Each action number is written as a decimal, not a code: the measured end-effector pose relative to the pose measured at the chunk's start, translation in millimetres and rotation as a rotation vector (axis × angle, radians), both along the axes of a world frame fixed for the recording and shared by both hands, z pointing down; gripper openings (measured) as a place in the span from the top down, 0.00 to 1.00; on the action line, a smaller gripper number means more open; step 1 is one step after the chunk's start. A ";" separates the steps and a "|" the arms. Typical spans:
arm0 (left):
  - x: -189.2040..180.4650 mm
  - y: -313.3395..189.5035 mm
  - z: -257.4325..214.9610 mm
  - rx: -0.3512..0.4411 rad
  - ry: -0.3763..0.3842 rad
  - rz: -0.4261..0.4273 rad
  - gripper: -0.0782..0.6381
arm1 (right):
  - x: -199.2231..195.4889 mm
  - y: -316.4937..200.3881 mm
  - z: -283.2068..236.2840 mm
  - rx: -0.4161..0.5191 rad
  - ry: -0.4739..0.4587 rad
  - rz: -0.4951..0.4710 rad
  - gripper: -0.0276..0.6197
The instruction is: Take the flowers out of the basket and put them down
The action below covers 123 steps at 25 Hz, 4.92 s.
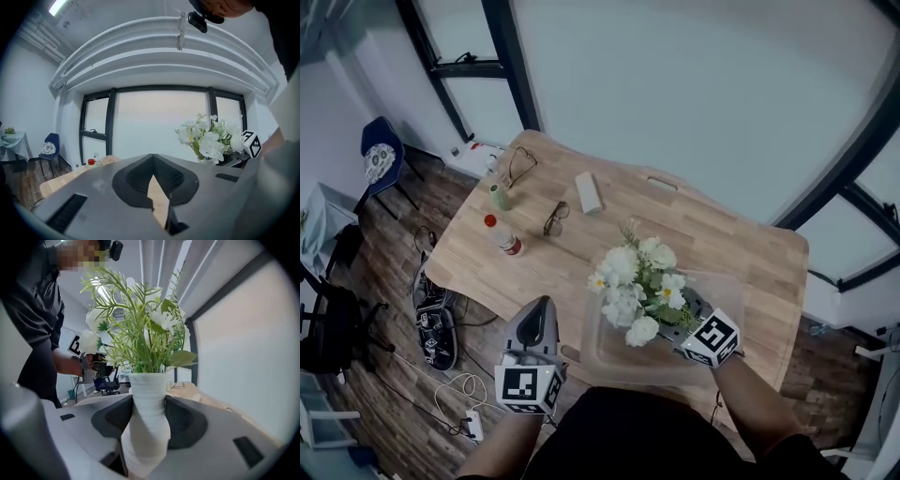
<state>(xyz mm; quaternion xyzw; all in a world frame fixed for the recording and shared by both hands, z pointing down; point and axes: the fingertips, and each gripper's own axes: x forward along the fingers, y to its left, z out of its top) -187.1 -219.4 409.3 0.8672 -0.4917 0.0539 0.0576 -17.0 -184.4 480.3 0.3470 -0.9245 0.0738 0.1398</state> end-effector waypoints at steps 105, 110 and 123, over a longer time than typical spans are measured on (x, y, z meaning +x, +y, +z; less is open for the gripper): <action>306.0 73.9 4.4 0.003 -0.050 0.577 0.89 | 309.4 195.0 -14.7 0.150 -0.101 0.838 0.60; 305.6 79.2 4.6 0.000 -0.068 0.567 0.88 | 311.7 196.1 2.7 0.130 -0.120 0.833 0.60; 290.1 85.5 11.8 -0.011 -0.112 0.498 0.89 | 322.1 190.1 40.9 0.115 -0.112 0.827 0.60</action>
